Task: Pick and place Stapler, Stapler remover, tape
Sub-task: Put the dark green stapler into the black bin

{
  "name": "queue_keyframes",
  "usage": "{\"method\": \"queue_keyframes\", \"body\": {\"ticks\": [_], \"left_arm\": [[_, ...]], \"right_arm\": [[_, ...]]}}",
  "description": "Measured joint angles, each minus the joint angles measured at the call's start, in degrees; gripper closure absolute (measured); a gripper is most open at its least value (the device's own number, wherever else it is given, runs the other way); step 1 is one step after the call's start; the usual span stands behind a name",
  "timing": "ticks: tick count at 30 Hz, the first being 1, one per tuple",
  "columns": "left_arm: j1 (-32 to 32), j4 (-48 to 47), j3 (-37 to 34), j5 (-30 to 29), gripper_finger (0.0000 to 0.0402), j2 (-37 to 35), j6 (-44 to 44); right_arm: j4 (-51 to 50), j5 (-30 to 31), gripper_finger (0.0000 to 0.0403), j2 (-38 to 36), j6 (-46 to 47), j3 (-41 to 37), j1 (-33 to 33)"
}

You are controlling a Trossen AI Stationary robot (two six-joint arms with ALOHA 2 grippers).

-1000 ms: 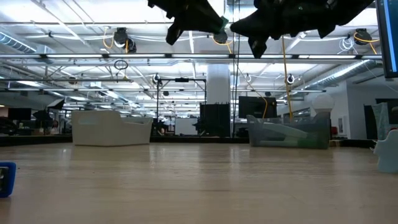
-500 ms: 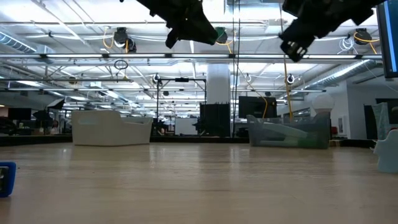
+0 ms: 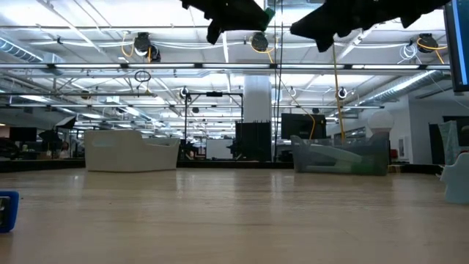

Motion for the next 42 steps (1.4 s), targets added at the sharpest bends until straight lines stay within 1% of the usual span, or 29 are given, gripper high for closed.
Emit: {"method": "queue_keyframes", "body": {"ticks": [5,10,14,17,20,25,30,42], "left_arm": [[-1.7,-1.2,0.0,0.2,0.0339,0.0,-0.5],[-2.2,-1.2,0.0,-0.7,0.0339,0.0,-2.2],[-2.1,-0.1,0.0,-1.0,0.0339,0.0,-2.4],[-2.1,-0.3,0.0,-1.7,0.0339,0.0,-2.7],[-2.1,-0.5,0.0,-2.0,0.0339,0.0,-2.8],[-2.2,-0.1,0.0,-2.0,0.0339,0.0,-3.2],[-2.2,2.3,0.0,-1.9,0.0339,0.0,-3.2],[-2.1,4.7,0.0,-1.0,0.0339,0.0,-3.2]], "right_arm": [[5.7,1.1,0.0278,2.8,-1.5,0.0,0.0],[9.5,0.9,0.0214,4.6,0.3,0.0,0.7],[14.0,0.9,0.0181,7.1,2.6,0.0,1.9],[17.3,0.9,0.0171,8.8,3.6,0.0,2.7],[19.9,0.9,0.0173,9.9,3.9,0.0,3.0],[22.2,0.9,0.0192,9.9,5.2,0.0,3.0],[22.7,0.9,0.022,9.9,5.2,0.0,3.0],[24.4,0.9,0.0283,9.9,5.1,0.0,3.0]]}}
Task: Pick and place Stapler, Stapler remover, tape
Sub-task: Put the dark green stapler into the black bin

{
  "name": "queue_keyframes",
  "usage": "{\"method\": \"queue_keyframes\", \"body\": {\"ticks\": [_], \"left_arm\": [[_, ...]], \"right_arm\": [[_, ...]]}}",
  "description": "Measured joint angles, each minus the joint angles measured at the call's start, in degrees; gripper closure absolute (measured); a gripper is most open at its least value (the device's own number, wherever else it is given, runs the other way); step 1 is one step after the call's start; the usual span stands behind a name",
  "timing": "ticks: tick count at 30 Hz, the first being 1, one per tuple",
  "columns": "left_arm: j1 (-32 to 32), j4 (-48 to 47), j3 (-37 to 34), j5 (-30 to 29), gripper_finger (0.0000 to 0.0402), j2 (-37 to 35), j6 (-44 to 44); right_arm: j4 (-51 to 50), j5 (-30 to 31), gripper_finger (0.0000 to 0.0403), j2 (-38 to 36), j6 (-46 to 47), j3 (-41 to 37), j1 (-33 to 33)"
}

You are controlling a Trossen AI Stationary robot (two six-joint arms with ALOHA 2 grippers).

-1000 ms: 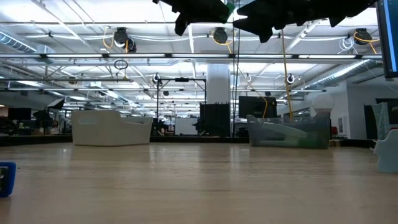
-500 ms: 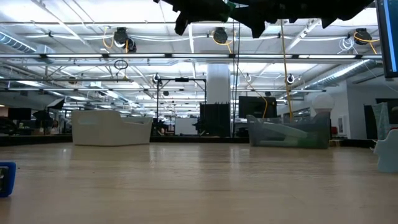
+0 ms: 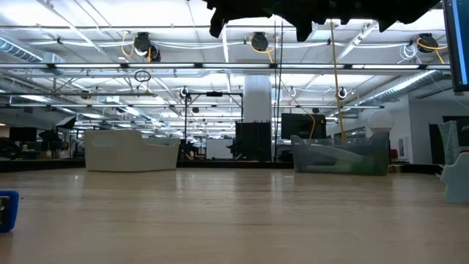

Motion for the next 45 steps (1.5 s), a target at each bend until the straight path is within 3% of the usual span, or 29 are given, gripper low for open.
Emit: {"method": "queue_keyframes", "body": {"ticks": [10,35,39,45], "left_arm": [[0.0,2.1,-0.1,0.1,0.0339,0.0,0.0],[0.0,2.1,-0.1,0.5,0.0338,0.0,-1.1],[0.0,1.9,-0.1,0.1,0.0315,0.0,-1.3],[0.0,-0.6,0.1,-0.3,0.0245,0.0,-1.6]], "right_arm": [[1.5,0.0,0.0323,-0.1,0.2,0.0,0.0],[1.8,0.0,0.0328,0.0,1.2,0.0,0.0],[1.8,0.2,0.0328,0.0,1.0,0.0,0.0],[1.5,0.5,0.0329,0.2,1.0,0.0,0.0]]}}
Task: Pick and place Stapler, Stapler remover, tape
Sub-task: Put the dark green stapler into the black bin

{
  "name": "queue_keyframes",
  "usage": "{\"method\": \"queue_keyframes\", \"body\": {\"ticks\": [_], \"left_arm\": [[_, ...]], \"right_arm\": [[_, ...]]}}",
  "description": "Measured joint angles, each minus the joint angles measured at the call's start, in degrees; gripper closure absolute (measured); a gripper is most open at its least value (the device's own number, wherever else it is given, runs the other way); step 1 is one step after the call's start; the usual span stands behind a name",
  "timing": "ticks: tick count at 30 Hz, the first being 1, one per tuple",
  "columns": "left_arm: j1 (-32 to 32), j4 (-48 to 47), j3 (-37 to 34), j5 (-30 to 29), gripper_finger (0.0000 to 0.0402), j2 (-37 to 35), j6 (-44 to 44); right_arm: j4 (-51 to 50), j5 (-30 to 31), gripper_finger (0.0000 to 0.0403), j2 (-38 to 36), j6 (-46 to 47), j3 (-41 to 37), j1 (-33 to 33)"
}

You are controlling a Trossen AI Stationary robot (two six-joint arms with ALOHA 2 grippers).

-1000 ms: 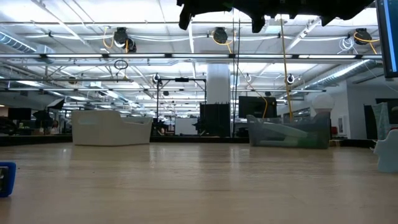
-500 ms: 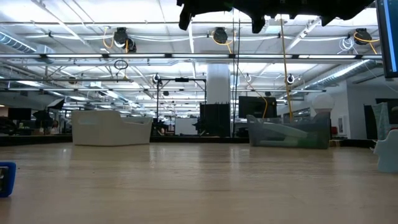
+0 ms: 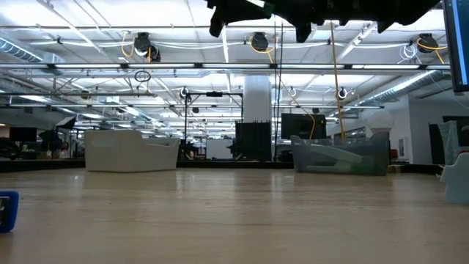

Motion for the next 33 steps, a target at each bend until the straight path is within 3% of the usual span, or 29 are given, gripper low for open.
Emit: {"method": "queue_keyframes", "body": {"ticks": [8,20,27,33], "left_arm": [[0.0,-1.9,0.0,-0.1,0.0185,0.0,-0.2],[0.2,-8.0,0.0,-1.2,0.0203,-0.1,-1.8],[0.2,-14.1,-0.1,-2.4,0.0189,-0.1,-5.1],[0.2,-18.8,-0.2,-2.4,0.0184,0.0,-7.9]], "right_arm": [[-0.4,1.3,0.0329,0.0,-0.3,0.0,0.0],[-0.3,1.5,0.0331,-0.1,-1.2,-0.1,-0.7],[0.0,1.4,0.0353,-0.4,-1.7,0.0,-0.9],[-5.5,4.8,0.0345,-0.8,-2.7,0.0,-2.0]]}}
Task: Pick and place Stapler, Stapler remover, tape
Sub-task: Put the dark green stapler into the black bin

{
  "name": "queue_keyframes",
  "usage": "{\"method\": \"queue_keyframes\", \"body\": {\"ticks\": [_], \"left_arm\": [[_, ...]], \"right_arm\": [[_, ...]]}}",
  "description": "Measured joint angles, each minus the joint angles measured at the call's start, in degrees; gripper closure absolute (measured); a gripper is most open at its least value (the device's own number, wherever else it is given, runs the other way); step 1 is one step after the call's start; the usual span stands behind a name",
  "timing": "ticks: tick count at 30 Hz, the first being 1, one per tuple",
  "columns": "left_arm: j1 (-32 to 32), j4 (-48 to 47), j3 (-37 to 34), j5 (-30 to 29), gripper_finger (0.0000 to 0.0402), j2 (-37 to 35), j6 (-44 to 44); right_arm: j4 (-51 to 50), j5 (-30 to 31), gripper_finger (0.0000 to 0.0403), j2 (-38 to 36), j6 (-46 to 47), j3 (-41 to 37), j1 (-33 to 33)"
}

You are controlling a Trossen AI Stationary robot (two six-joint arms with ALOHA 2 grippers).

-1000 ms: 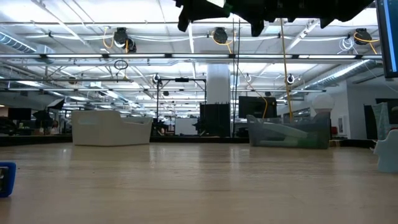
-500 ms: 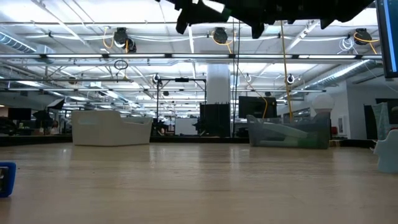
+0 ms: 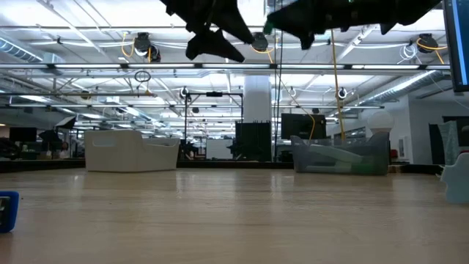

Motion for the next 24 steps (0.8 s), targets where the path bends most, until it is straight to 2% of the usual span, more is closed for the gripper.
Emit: {"method": "queue_keyframes", "body": {"ticks": [9,17,24], "left_arm": [[0.0,-9.7,0.0,-1.8,0.0204,0.0,-4.3],[-0.1,-10.5,0.0,-3.4,0.0208,0.0,-4.4],[-0.1,-10.5,0.0,-4.4,0.0212,0.0,-4.4]], "right_arm": [[-21.3,14.3,0.0347,-3.0,-1.3,0.0,-6.0],[-38.0,14.6,0.0347,-2.1,1.3,-0.1,-12.7],[-42.0,14.4,0.0347,0.2,1.5,0.0,-15.8]]}}
